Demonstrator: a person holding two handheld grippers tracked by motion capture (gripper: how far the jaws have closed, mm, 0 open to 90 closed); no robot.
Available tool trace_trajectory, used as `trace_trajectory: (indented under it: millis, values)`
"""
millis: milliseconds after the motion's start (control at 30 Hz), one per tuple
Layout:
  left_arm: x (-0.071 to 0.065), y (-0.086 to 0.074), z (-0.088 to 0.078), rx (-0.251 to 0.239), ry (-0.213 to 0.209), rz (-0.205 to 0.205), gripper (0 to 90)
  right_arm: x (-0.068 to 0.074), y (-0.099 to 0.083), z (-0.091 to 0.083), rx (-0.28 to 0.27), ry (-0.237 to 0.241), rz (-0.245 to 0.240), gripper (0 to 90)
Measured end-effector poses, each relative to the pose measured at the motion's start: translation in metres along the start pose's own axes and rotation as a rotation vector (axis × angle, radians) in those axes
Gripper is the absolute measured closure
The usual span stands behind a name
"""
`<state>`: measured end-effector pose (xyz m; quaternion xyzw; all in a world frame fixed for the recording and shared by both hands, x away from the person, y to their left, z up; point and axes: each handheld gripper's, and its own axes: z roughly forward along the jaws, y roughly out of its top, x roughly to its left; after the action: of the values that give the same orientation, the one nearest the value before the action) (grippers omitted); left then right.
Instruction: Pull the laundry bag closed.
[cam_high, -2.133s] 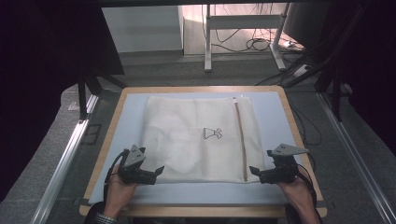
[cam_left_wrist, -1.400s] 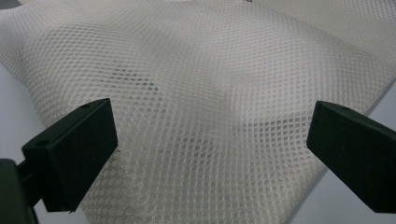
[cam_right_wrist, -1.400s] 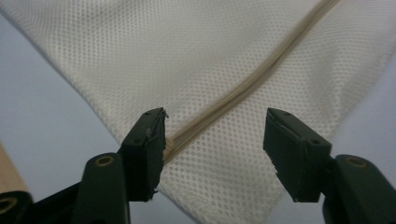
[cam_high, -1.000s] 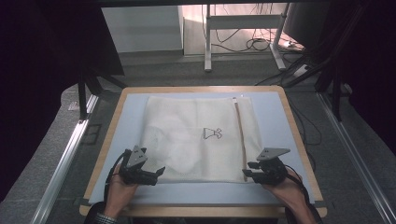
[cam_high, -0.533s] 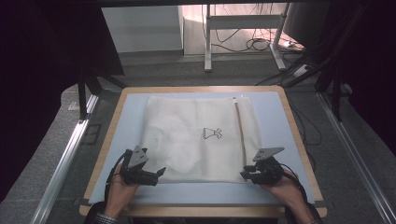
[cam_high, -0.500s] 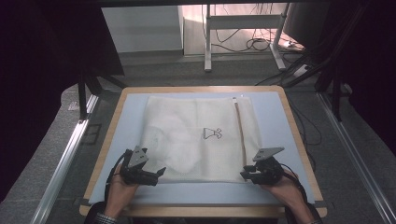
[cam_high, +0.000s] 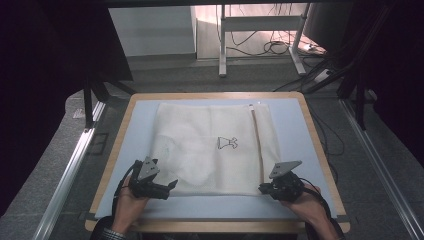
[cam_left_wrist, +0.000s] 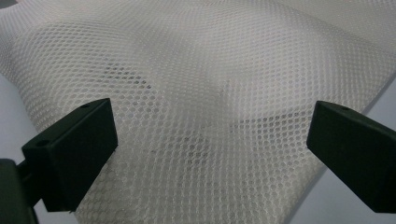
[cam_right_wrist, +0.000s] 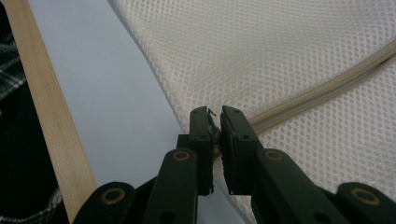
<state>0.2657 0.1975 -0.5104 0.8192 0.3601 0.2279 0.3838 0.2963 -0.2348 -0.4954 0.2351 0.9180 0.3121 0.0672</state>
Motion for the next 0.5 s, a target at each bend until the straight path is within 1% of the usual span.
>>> trace_trajectory:
  millis: [267, 433, 500]
  values:
    - [0.0, 0.0, -0.0001, 0.0, 0.001, 0.001, 1.5, 0.0027, -0.0007, -0.0017, 0.029, -0.021, -0.027, 83.5]
    - [-0.0001, 0.0003, -0.0004, 0.0, 0.0, -0.002, 1.5, 0.0034, -0.0012, -0.0025, 0.041, -0.021, -0.038, 84.2]
    - [-0.0003, 0.0007, -0.0007, 0.001, -0.001, -0.004, 1.5, 0.0033, -0.0016, -0.0028, 0.044, -0.022, -0.034, 84.2]
